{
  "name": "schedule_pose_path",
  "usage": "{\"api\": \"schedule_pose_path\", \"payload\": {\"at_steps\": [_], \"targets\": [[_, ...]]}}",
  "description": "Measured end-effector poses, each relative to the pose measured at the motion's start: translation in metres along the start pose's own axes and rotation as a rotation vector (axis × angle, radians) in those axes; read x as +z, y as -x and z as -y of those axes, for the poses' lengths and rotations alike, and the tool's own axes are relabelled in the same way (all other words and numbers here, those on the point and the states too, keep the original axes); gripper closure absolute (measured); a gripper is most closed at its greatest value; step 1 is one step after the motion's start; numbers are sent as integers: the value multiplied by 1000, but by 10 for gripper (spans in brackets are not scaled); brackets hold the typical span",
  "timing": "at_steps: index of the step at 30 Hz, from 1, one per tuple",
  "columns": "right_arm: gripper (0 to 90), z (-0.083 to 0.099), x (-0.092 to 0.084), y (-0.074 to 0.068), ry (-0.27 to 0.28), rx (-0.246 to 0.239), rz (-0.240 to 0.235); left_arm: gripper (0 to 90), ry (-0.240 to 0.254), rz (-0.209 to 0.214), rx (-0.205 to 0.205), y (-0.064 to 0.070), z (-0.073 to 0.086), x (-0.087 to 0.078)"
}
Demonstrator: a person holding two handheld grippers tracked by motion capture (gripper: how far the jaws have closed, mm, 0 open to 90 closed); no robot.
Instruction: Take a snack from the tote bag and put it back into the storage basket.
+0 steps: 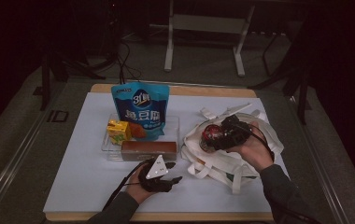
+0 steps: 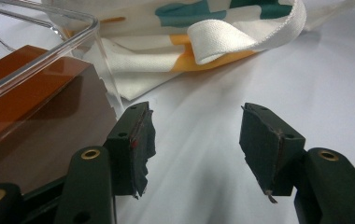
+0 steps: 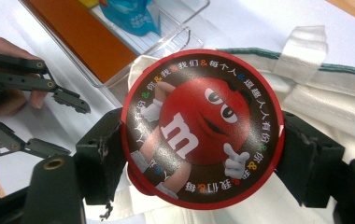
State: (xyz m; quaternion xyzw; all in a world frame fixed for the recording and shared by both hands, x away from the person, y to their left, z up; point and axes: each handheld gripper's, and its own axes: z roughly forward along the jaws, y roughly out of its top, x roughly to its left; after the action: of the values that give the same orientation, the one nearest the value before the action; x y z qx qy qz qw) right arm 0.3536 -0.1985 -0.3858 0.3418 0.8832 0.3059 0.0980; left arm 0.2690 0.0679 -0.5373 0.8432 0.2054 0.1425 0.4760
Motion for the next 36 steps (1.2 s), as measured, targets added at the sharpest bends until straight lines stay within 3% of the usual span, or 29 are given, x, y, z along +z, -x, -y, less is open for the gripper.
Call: {"api": "schedule_pose_path", "payload": {"at_steps": [36], "targets": [[254,-37,3,-23,41,-49,-37,435,3,2,-3,0,0,0]]}}
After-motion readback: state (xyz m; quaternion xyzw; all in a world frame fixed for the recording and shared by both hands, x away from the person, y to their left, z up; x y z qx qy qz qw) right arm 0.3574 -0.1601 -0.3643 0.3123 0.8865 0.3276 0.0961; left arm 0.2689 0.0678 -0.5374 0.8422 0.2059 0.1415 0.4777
